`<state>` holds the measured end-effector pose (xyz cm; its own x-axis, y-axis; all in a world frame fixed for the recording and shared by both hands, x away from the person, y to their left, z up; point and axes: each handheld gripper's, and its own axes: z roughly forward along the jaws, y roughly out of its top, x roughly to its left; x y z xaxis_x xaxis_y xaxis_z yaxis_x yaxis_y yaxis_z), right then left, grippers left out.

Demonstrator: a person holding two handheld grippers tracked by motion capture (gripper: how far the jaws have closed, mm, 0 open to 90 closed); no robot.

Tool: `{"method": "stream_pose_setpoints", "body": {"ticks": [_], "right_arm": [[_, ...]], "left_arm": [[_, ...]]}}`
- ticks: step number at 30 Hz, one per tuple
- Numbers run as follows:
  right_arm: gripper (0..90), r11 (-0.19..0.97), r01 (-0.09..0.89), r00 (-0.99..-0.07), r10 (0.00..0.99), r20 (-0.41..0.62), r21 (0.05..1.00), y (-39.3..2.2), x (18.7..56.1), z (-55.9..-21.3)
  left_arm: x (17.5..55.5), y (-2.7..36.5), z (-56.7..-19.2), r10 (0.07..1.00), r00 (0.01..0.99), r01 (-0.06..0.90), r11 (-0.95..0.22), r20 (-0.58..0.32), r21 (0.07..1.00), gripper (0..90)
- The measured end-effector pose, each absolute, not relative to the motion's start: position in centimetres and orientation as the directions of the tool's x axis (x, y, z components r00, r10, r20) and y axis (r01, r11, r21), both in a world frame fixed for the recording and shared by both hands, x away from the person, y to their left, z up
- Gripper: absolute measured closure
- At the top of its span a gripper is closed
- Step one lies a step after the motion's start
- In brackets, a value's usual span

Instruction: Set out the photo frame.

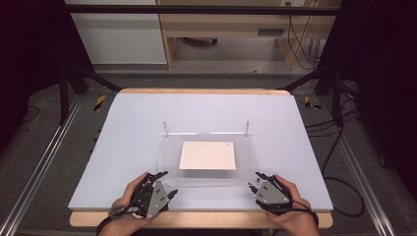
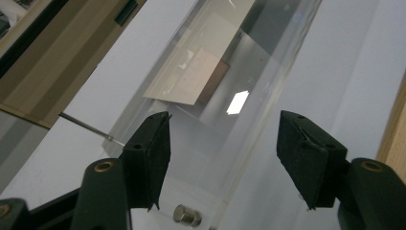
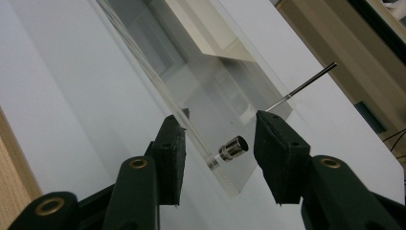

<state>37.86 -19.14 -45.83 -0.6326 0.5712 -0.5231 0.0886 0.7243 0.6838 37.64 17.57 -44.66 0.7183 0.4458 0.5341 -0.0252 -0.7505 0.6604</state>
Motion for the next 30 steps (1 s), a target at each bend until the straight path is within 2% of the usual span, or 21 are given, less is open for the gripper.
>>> {"method": "stream_pose_setpoints", "body": {"ticks": [12,30], "right_arm": [[55.4,0.724,0.088,-0.634,0.570,-0.522,0.684,-19.1,37.9,-45.8],[55.3,0.720,0.088,-0.635,0.573,-0.518,0.688,-19.2,37.9,-45.8]], "left_arm": [[38.4,16.3,-45.9,0.411,0.715,-0.028,-0.792,0.566,0.610,43.9],[39.5,16.6,-46.1,0.452,0.681,-0.001,-0.786,0.576,0.618,50.5]]}}
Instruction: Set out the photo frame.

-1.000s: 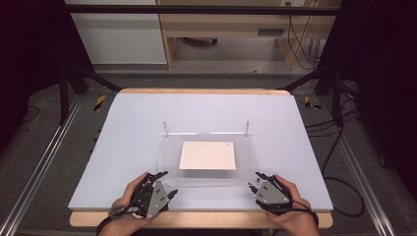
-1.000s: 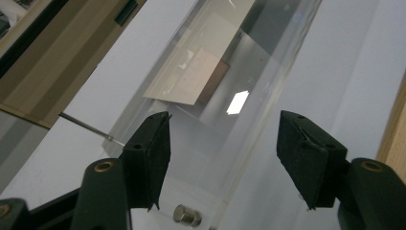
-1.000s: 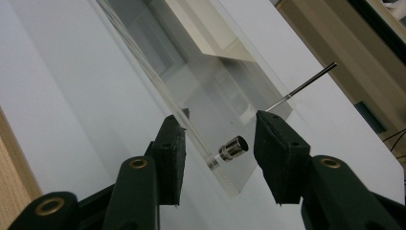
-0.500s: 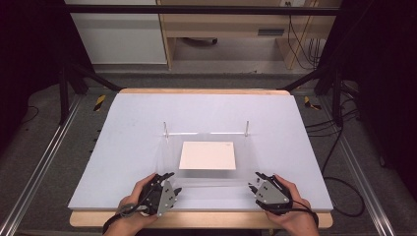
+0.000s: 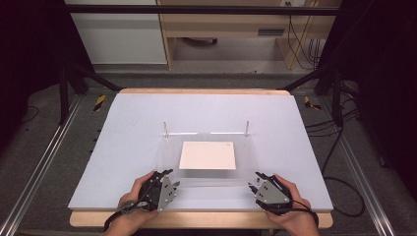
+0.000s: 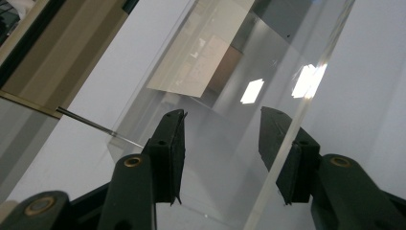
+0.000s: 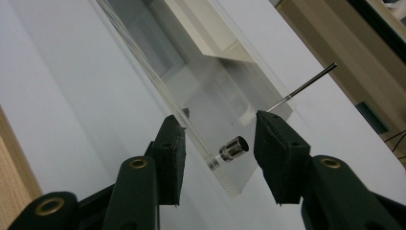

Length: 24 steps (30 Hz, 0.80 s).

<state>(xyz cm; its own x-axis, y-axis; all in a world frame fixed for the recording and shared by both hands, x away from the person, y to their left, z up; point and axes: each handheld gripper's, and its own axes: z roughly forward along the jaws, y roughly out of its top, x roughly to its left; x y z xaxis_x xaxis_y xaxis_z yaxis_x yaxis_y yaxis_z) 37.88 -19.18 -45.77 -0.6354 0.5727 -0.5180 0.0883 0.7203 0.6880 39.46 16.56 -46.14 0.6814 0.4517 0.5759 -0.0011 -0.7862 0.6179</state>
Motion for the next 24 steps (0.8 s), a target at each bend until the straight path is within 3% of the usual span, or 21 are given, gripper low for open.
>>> {"method": "stream_pose_setpoints", "body": {"ticks": [7,10,17,24], "right_arm": [[53.7,0.691,0.093,-0.637,0.595,-0.490,0.717,-19.39,38.03,-45.58],[47.4,0.674,0.099,-0.646,0.603,-0.468,0.732,-19.41,38.17,-45.62],[42.7,0.702,0.100,-0.635,0.591,-0.498,0.705,-19.21,38.33,-46.10],[51.2,0.694,0.105,-0.620,0.606,-0.498,0.712,-19.54,38.61,-46.14]], "left_arm": [[39.31,16.68,-45.64,0.455,0.673,-0.006,-0.786,0.584,0.619,54.0],[39.29,16.67,-45.65,0.460,0.669,-0.001,-0.785,0.584,0.620,53.9],[39.29,16.76,-45.67,0.461,0.670,-0.001,-0.784,0.582,0.621,53.9],[39.30,16.85,-45.63,0.468,0.671,0.002,-0.777,0.575,0.630,53.8]]}}
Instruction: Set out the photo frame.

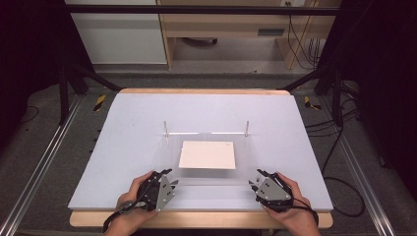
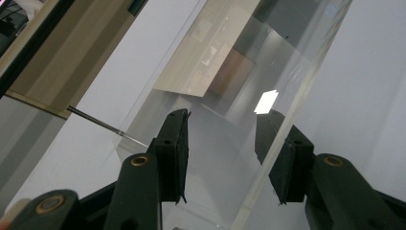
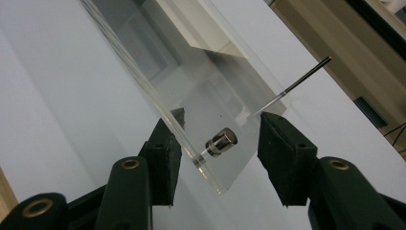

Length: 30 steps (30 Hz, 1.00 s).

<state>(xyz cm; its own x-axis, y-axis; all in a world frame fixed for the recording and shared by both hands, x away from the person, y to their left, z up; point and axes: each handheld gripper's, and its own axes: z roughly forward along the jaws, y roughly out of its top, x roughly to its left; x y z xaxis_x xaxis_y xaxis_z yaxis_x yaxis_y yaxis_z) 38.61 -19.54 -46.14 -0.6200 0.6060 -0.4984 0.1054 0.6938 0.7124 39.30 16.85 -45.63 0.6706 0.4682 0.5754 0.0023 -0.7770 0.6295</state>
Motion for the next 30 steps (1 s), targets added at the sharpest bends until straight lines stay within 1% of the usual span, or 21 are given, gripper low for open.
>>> {"method": "stream_pose_setpoints", "body": {"ticks": [4,12,17,23,30], "right_arm": [[52.6,0.699,0.089,-0.610,0.601,-0.516,0.709,-19.4,38.6,-46.0],[54.5,0.673,0.081,-0.620,0.611,-0.491,0.735,-19.2,38.5,-45.3],[54.9,0.667,0.085,-0.628,0.613,-0.480,0.740,-19.0,38.5,-44.9],[55.1,0.645,0.095,-0.643,0.621,-0.448,0.758,-19.3,39.0,-44.0],[55.4,0.600,0.116,-0.668,0.637,-0.385,0.792,-19.9,40.0,-42.5]], "left_arm": [[39.4,17.1,-45.3,0.482,0.672,0.009,-0.765,0.563,0.644,54.2],[39.7,18.2,-44.4,0.526,0.669,0.035,-0.729,0.526,0.684,55.2],[39.7,18.6,-43.7,0.522,0.680,0.038,-0.727,0.515,0.686,56.6],[40.2,18.7,-42.7,0.519,0.699,0.045,-0.719,0.492,0.694,57.4],[41.3,18.9,-40.8,0.519,0.721,0.058,-0.705,0.458,0.707,59.3]]}}
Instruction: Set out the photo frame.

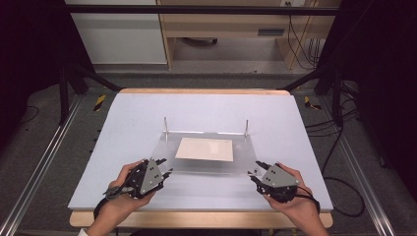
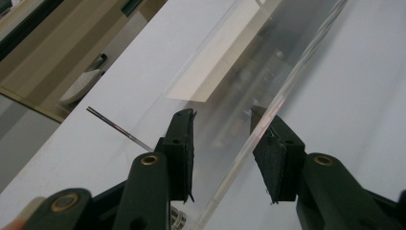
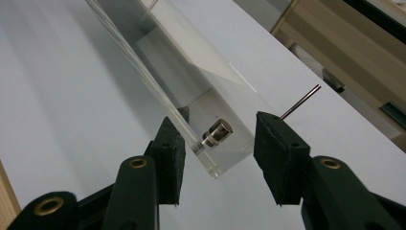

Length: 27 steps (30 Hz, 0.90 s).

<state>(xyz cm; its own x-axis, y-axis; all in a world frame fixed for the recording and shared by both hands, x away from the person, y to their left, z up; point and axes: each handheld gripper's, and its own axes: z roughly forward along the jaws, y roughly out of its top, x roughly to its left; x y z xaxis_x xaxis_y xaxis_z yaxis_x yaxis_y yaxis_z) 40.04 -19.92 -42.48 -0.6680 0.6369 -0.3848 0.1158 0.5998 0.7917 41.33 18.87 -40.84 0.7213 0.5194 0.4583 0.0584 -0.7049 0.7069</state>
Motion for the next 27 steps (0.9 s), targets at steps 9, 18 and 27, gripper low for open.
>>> {"method": "stream_pose_setpoints", "body": {"ticks": [9,18,27], "right_arm": [[60.2,0.557,0.121,-0.707,0.629,-0.322,0.822,-20.4,42.0,-39.8],[60.0,0.521,0.121,-0.699,0.649,-0.300,0.845,-20.6,43.2,-39.1],[61.2,0.501,0.108,-0.695,0.656,-0.295,0.859,-20.6,44.4,-38.4]], "left_arm": [[43.2,19.1,-38.0,0.515,0.744,0.064,-0.689,0.426,0.722,64.1],[44.8,19.1,-36.6,0.506,0.765,0.094,-0.699,0.397,0.709,65.1],[46.0,19.1,-35.4,0.511,0.768,0.101,-0.692,0.386,0.715,65.0]]}}
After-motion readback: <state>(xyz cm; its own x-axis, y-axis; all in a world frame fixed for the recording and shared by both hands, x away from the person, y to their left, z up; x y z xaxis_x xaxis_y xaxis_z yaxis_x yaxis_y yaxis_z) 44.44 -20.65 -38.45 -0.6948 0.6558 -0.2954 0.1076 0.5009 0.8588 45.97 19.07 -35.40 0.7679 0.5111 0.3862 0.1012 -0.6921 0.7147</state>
